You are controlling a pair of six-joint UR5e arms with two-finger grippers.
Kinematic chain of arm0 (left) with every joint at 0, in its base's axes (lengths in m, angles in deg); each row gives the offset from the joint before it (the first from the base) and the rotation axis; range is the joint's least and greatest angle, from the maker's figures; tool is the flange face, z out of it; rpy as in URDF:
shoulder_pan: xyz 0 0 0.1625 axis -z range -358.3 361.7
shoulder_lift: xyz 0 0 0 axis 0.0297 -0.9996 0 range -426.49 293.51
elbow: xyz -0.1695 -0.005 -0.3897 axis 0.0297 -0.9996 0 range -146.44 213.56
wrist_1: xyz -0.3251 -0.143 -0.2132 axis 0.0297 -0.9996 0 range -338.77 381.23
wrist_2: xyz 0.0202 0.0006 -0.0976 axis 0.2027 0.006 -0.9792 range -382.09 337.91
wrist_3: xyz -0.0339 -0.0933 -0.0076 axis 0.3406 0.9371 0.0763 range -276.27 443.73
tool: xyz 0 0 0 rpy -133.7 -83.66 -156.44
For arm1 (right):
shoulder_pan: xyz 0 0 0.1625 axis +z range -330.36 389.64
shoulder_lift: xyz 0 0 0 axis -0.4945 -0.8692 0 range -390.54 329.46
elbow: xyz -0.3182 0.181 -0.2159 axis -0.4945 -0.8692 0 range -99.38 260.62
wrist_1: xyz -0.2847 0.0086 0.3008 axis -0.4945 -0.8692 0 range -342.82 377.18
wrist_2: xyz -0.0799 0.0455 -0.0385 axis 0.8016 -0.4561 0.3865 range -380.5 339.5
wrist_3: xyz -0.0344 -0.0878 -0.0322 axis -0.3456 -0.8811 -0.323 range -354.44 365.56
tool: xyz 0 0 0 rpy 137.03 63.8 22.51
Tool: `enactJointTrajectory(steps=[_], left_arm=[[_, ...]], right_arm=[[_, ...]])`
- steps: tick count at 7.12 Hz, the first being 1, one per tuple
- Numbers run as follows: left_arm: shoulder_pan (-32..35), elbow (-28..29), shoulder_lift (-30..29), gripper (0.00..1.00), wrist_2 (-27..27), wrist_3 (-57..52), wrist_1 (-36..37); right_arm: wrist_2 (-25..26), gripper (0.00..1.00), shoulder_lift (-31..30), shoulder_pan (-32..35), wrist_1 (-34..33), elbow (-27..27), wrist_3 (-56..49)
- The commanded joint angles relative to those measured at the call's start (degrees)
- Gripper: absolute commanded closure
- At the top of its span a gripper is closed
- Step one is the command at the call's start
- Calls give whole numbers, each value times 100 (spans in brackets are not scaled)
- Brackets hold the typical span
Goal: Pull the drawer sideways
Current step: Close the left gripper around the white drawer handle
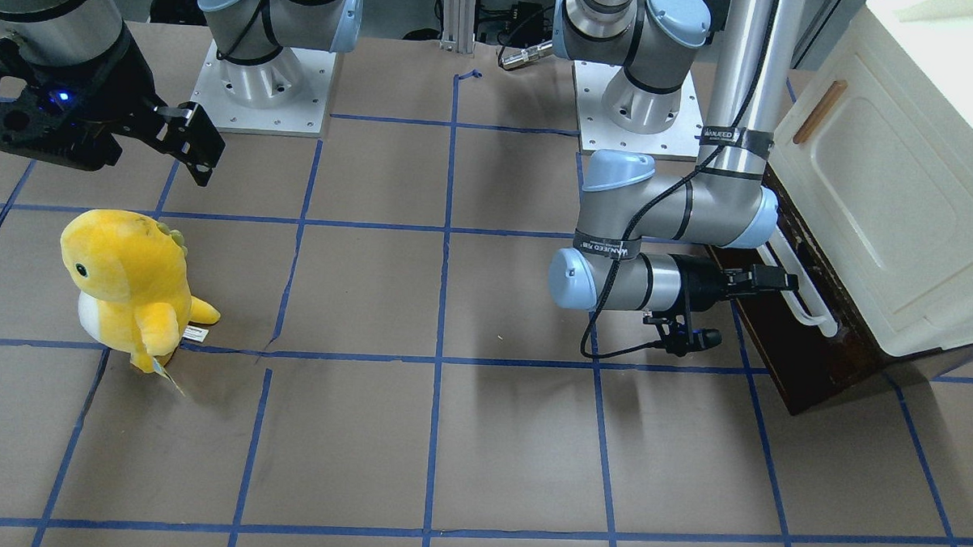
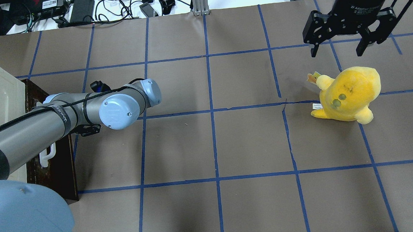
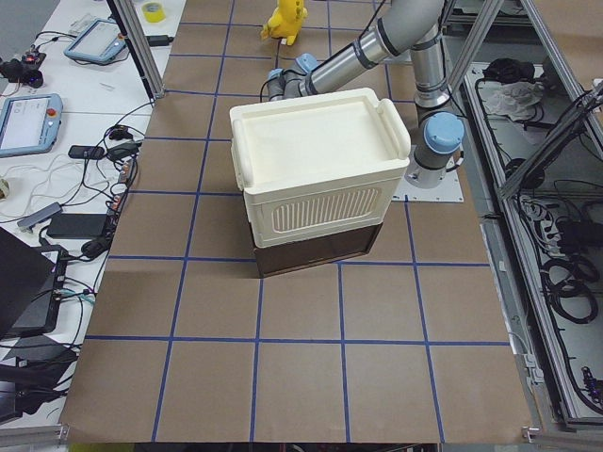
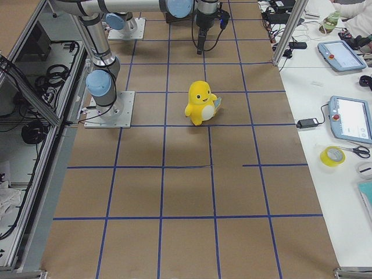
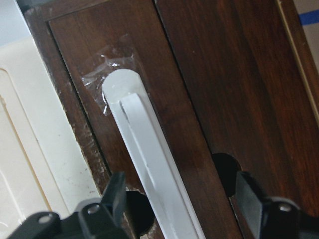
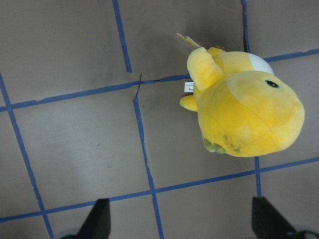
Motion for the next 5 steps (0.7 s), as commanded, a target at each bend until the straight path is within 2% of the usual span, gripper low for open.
enactJointTrajectory(steps=[1,2,4,5], left_arm=[[-24,-5,7,29,105,72,-212],[-24,-5,59,29,105,72,-300],[-24,-5,60,44,105,316,-519],[-24,4,33,45,114,379,-564]], right_arm=[[0,0,0,1,0,0,0],[0,0,0,1,0,0,0],[0,0,0,1,0,0,0],[0,0,0,1,0,0,0]])
